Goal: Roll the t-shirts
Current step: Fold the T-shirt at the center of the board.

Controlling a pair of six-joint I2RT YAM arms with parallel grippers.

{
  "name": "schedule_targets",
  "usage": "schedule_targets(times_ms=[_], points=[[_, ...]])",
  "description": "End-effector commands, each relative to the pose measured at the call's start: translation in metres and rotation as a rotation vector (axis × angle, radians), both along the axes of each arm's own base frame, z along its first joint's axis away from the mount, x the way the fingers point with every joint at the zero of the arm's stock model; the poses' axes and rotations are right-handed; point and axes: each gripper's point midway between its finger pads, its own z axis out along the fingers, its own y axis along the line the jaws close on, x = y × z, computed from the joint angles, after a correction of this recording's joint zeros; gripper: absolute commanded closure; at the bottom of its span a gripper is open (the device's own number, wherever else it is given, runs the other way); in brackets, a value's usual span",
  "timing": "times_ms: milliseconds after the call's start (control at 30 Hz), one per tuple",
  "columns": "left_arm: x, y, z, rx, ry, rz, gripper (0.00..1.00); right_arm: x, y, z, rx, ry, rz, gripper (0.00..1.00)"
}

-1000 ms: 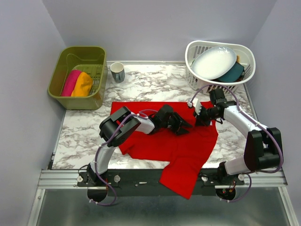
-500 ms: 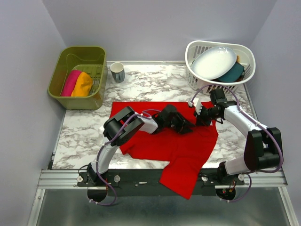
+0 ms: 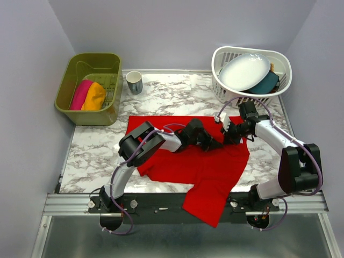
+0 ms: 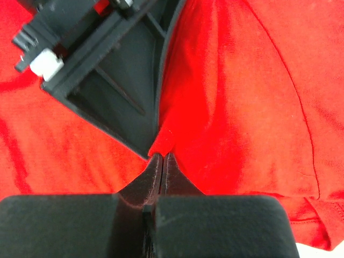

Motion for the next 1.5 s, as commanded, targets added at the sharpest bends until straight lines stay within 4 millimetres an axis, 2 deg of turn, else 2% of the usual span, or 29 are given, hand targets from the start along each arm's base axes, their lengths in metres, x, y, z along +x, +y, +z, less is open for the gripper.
schedule_targets(times_ms=[0,33,200,233,300,400,433,467,500,700,733,867,1033,1233,1467], points=[[0.008,0.023,0.007,0.044,-0.062,-0.01,1.0,0.004,0.004,0.005,0.015,0.003,-0.001,0.99],[0.015,0.032,0.006,0.057,-0.067,-0.002,1.0,0.005,0.005,0.007,0.016,-0.002,-0.001,0.99],[0.022,0.066,0.008,0.105,-0.141,-0.042,1.0,0.006,0.005,0.014,0.021,-0.003,-0.007,0.96],[0.025,0.07,0.01,0.107,-0.155,-0.041,1.0,0.004,0.006,0.013,0.021,0.005,-0.004,0.88],[0.03,0.081,0.013,0.114,-0.19,-0.047,1.0,0.002,0.006,0.016,0.027,0.012,0.0,0.83],[0.028,0.085,0.016,0.113,-0.202,-0.049,1.0,0.001,0.006,0.015,0.024,0.004,0.001,0.87],[0.028,0.084,0.017,0.109,-0.21,-0.043,0.98,0.001,0.005,0.014,0.022,0.002,-0.001,0.93],[0.026,0.082,0.018,0.1,-0.214,-0.044,0.91,0.002,0.004,0.013,0.014,-0.001,-0.007,0.96],[0.025,0.076,0.022,0.074,-0.237,-0.046,0.79,0.005,0.003,0.01,0.013,0.001,-0.016,0.97],[0.019,0.048,0.027,-0.005,-0.175,0.004,0.63,0.016,0.009,0.009,0.048,0.083,-0.15,0.99],[0.011,0.039,0.029,-0.012,-0.159,-0.006,0.61,0.016,0.01,0.008,0.059,0.105,-0.189,0.99],[-0.001,0.024,0.031,-0.014,-0.078,0.003,0.6,0.023,0.013,0.006,0.077,0.129,-0.251,0.99],[-0.003,0.031,0.006,0.071,0.049,0.034,0.62,0.022,0.015,0.004,0.087,0.194,-0.32,0.99],[0.005,0.017,0.009,0.061,0.061,0.046,0.61,0.016,0.02,0.001,0.109,0.265,-0.375,0.99],[0.003,0.016,-0.008,0.093,0.086,0.044,0.6,0.018,0.019,0.001,0.108,0.272,-0.378,0.99]])
